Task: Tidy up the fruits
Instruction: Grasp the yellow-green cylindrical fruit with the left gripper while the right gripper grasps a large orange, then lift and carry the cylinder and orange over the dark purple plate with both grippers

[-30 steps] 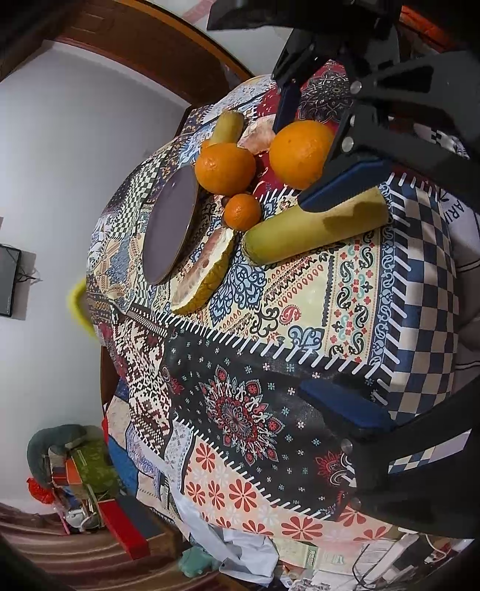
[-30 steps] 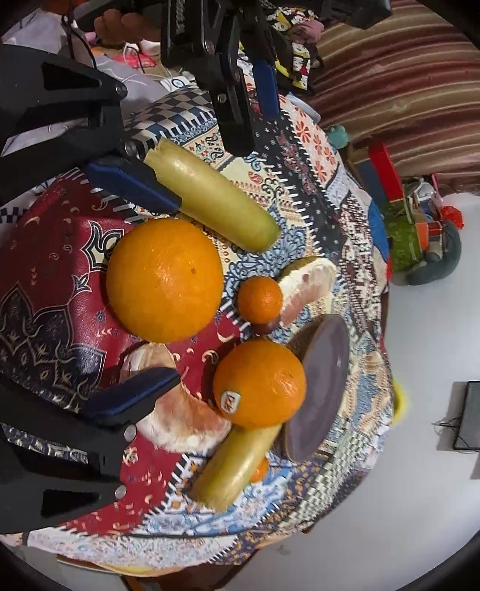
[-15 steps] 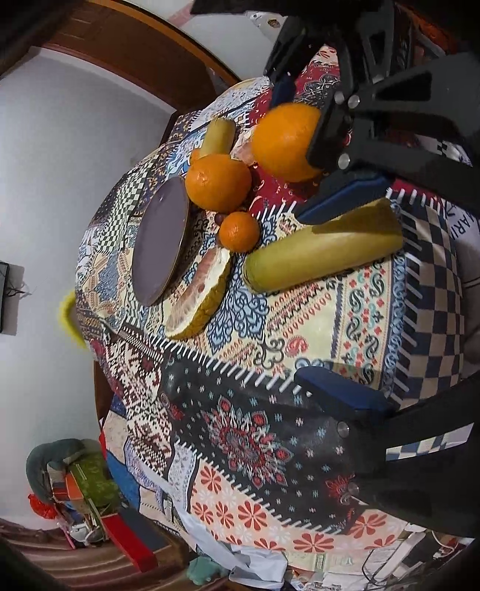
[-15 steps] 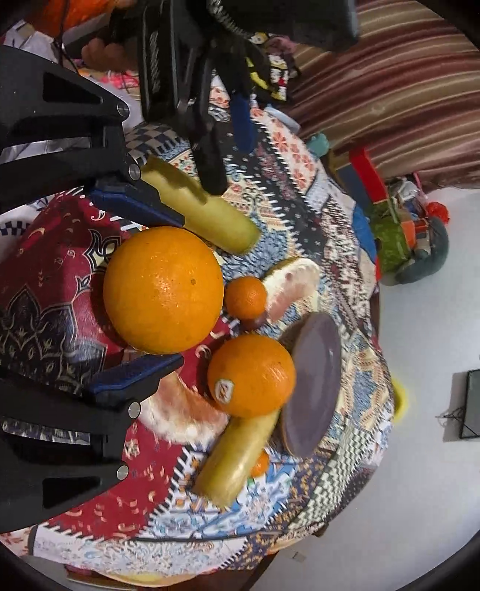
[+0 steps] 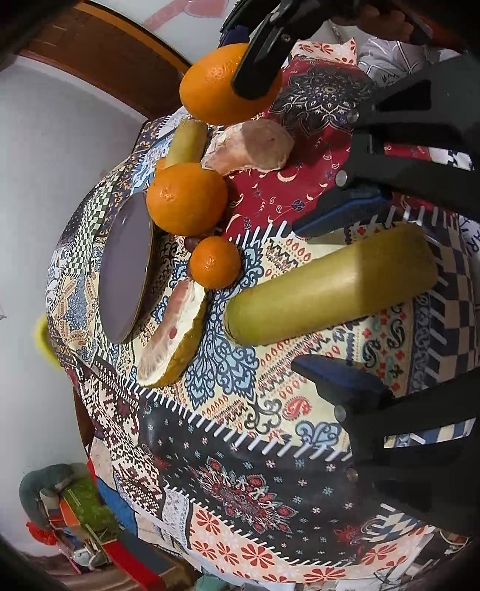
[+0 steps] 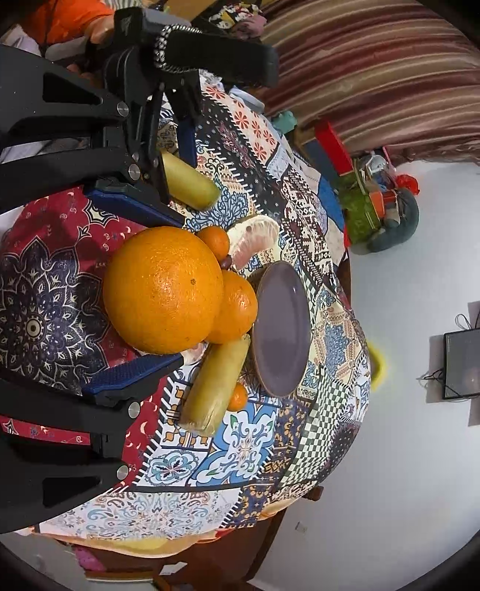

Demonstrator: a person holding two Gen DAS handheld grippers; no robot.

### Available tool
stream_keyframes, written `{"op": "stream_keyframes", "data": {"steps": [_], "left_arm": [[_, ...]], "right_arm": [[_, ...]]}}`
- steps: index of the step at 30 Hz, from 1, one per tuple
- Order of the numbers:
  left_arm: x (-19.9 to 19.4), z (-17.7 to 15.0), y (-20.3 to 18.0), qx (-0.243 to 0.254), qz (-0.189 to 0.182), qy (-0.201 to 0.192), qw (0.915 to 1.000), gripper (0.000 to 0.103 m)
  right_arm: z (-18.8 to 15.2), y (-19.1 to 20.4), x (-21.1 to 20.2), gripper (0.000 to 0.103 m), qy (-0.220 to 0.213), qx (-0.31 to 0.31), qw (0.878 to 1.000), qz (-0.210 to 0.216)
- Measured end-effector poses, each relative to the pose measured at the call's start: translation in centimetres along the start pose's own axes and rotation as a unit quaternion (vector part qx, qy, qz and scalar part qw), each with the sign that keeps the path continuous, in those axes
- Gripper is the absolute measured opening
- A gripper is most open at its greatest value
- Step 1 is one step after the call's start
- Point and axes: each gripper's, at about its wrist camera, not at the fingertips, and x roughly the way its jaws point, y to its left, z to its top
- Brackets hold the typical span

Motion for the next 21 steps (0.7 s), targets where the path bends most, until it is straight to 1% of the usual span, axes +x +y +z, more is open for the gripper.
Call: {"op": "stream_keyframes", "data": {"steps": [1, 3, 5, 8, 10, 14, 17, 21], "left_arm": [[0.1, 0.1, 0.0, 0.001, 0.0, 0.0, 1.0, 0.065], [0.4, 0.2, -0.1, 0.0, 0.003, 0.0, 1.0, 0.061], [0.7, 0.3, -0.2, -0.001, 0.007, 0.002, 1.0, 0.053], [0.8, 0.5, 0.0, -0.003, 0.012, 0.001, 0.9999, 0.045], [0.7, 0.5, 0.2, -0.004, 0.009, 0.001, 1.0, 0.044], [0.4, 0.5, 0.2, -0.002, 0.006, 0.0, 1.0, 0.036], [0.0, 0.6, 0.2, -0.001, 0.003, -0.003, 1.0, 0.034], [-0.7, 0.7, 0.1, 0.004, 0.011, -0.011, 0.9999, 0.034]], "right_arm": [[-0.1, -0.1, 0.2, 0.064, 0.002, 0.002, 1.0, 0.001], [-0.1, -0.2, 0.6, 0.064, 0.007, 0.006, 1.0, 0.002], [-0.3, -0.5, 0.8, 0.064, 0.011, 0.008, 1.0, 0.004], [-0.4, -0.7, 0.8, 0.064, 0.012, 0.011, 1.0, 0.004], [-0.3, -0.8, 0.8, 0.064, 0.011, 0.01, 1.0, 0.001], [-0.3, -0.9, 0.8, 0.064, 0.009, 0.01, 1.0, -0.002], [-0.3, -1.0, 0.8, 0.064, 0.01, 0.011, 1.0, -0.003], [-0.2, -1.1, 0.7, 0.064, 0.007, 0.013, 1.0, -0.003]]}}
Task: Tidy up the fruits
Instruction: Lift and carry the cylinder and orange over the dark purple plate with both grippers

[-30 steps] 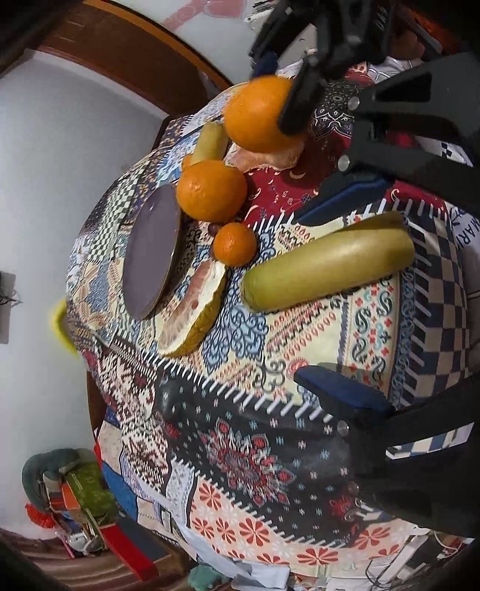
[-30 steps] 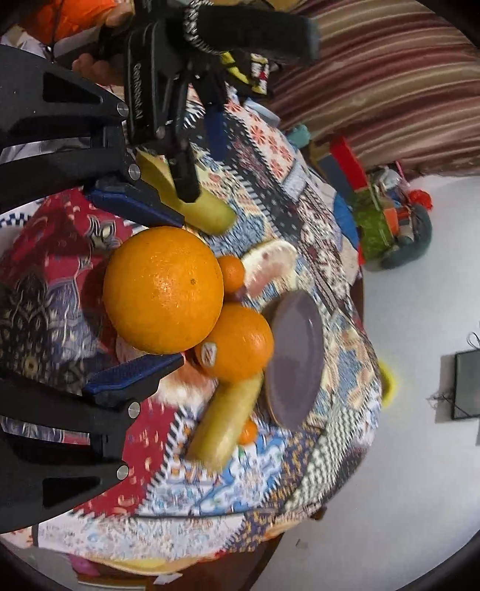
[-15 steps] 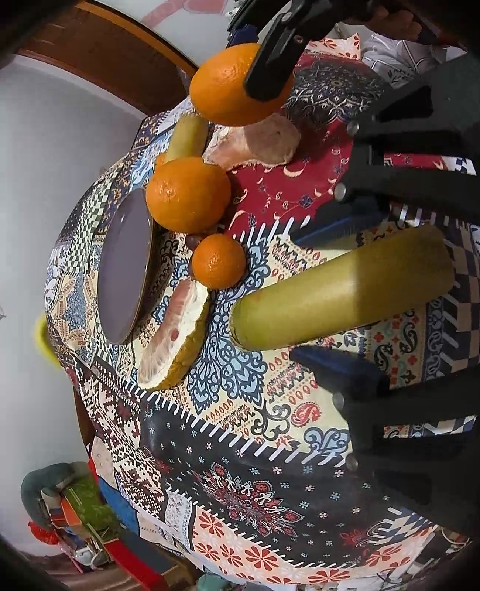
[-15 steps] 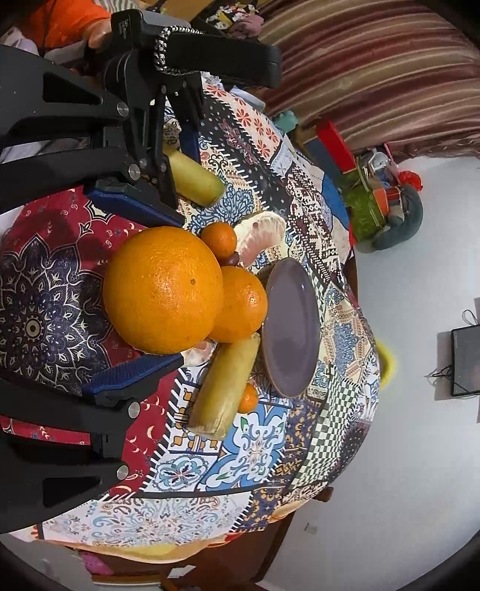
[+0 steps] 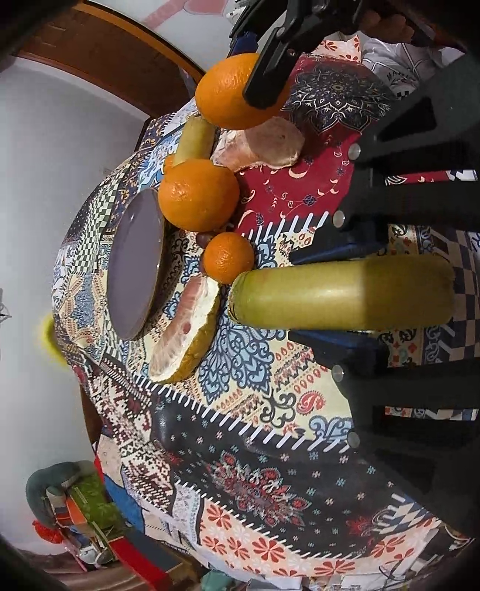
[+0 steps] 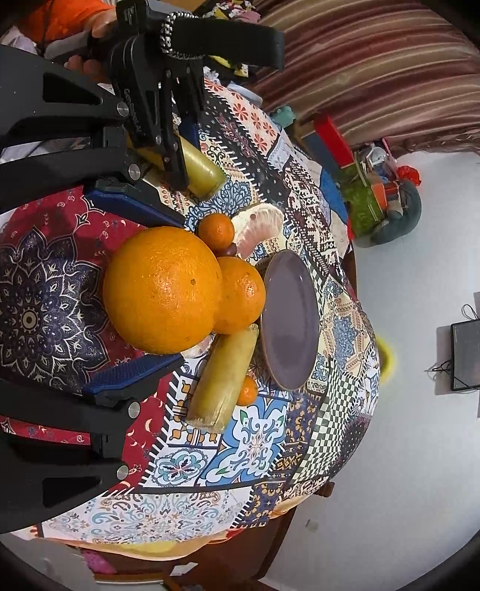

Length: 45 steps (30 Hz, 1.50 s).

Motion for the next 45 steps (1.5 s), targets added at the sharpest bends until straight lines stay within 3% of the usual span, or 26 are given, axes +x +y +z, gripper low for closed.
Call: {"op": "stream_keyframes", "data": {"steps": [11, 29, 38, 45], "left_arm": [[-3.0, 2.0, 0.0, 0.007, 0.009, -0.048, 0.9988, 0.033], [-6.9, 8.2, 0.3, -0.005, 0.002, -0.146, 0.9893, 0.033], [-6.2, 11.7, 0.2, 0.003, 0.004, -0.165, 0.9863, 0.033], [-3.7, 14.1, 0.0, 0.005, 0.001, -0.16, 0.9871, 0.033]], "right_arm": [[1.2, -0.2, -0.7, 0.064, -0.021, 0.003, 1.0, -0.003], [6.9, -1.4, -2.6, 0.064, -0.11, -0.004, 0.993, -0.035], [10.0, -2.9, -2.4, 0.064, -0.143, -0.004, 0.988, -0.051], [11.7, -4.2, 0.1, 0.064, -0.139, -0.012, 0.988, -0.067]]}}
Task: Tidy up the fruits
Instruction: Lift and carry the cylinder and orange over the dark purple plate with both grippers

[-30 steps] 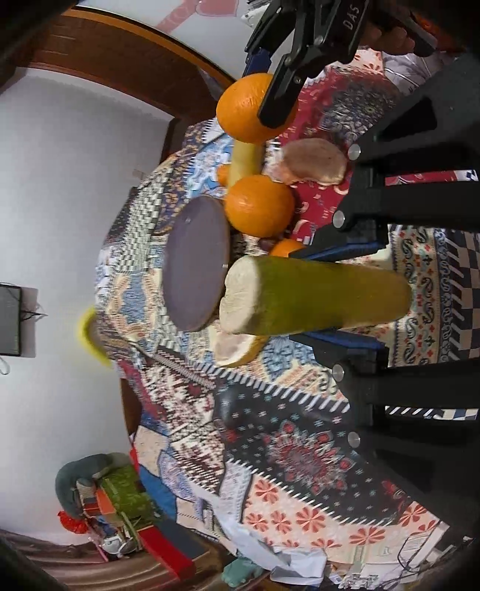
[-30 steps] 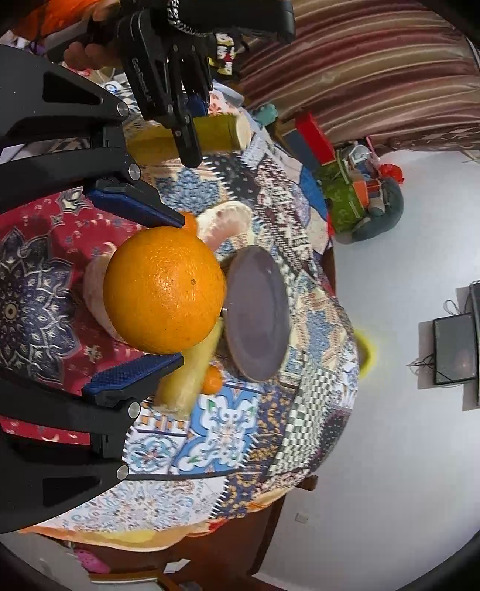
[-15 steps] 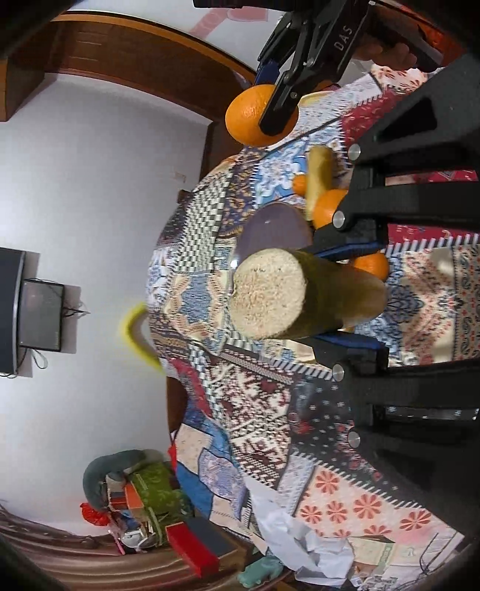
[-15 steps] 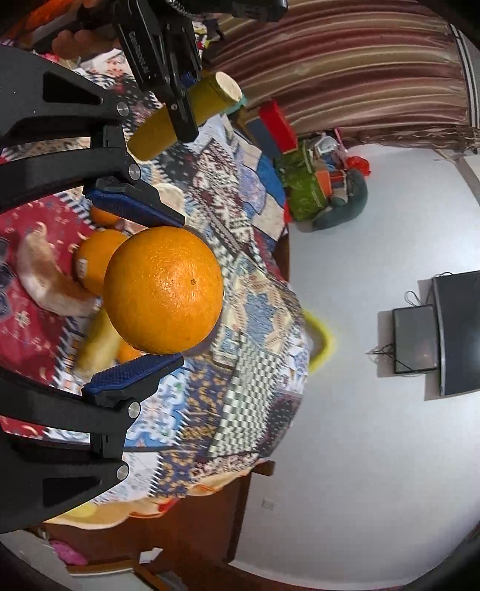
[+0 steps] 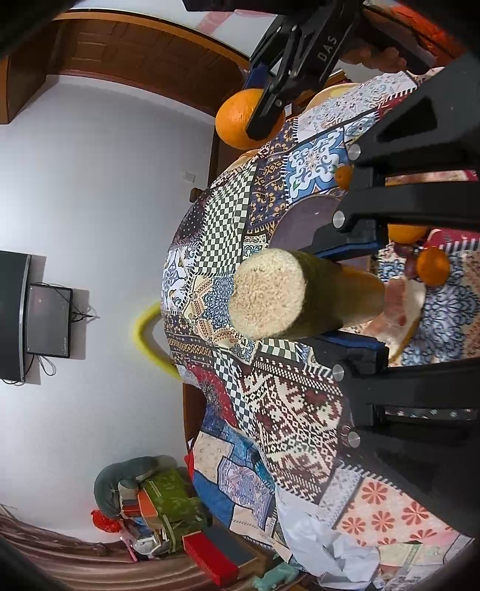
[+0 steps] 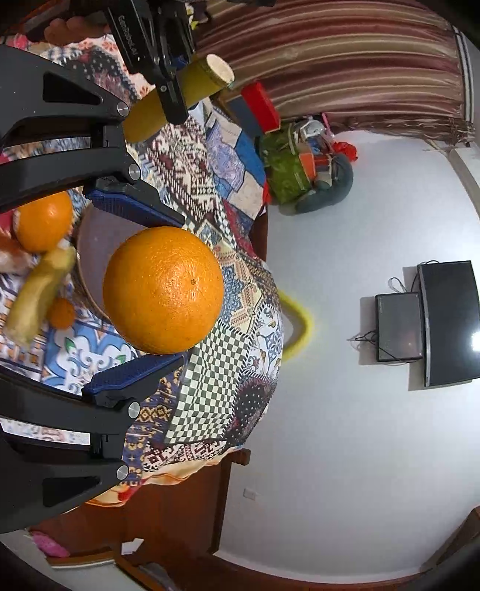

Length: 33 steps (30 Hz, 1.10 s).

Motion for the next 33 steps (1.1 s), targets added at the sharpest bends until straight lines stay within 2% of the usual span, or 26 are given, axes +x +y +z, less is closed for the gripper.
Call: {"op": "stream_keyframes", "data": {"steps": [15, 27, 33], "left_arm": [[9.0, 0.6, 0.8, -0.003, 0.003, 0.061, 0.9981, 0.033], [12.8, 0.3, 0.9, -0.006, -0.004, 0.095, 0.9955, 0.033], [13.6, 0.2, 0.7, -0.001, -0.005, 0.096, 0.9954, 0.033]], "right_arm": [[-0.2, -0.9, 7.5, 0.064, 0.049, -0.032, 0.998, 0.012], [-1.5, -1.9, 10.8, 0.064, 0.105, -0.056, 0.993, 0.022], [-1.8, -1.8, 12.0, 0.064, 0.128, -0.067, 0.989, 0.034]]}}
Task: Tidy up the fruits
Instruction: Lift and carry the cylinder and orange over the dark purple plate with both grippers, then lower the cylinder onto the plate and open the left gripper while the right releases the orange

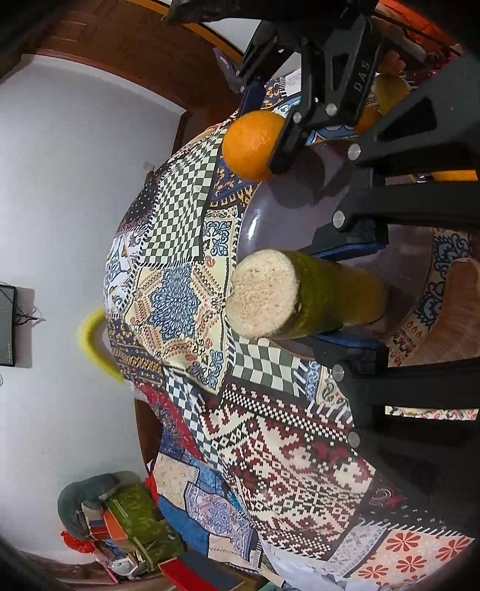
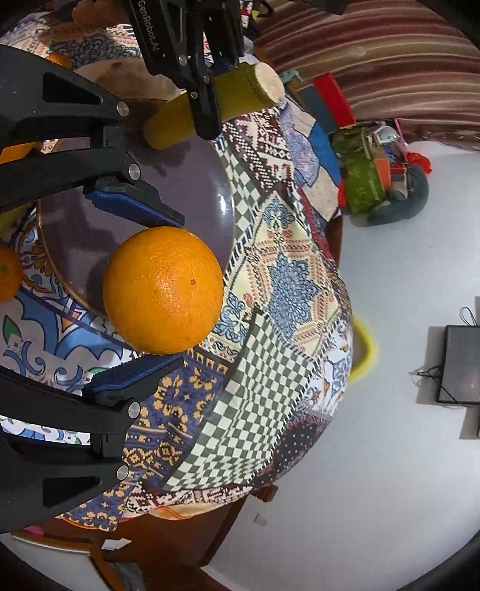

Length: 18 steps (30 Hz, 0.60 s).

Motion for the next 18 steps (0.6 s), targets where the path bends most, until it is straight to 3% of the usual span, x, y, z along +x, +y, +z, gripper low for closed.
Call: {"op": "stream_keyframes", "data": {"steps": [8, 18], "left_arm": [[1.8, 0.9, -0.7, 0.016, -0.007, 0.03, 0.9994, 0.033], [3.5, 1.9, -0.8, 0.031, -0.012, 0.06, 0.9976, 0.034]], "right_arm": [[-0.1, 0.3, 1.0, 0.064, 0.035, -0.017, 0.999, 0.034], [0.1, 0.4, 3.5, 0.064, 0.095, -0.05, 0.993, 0.045]]}}
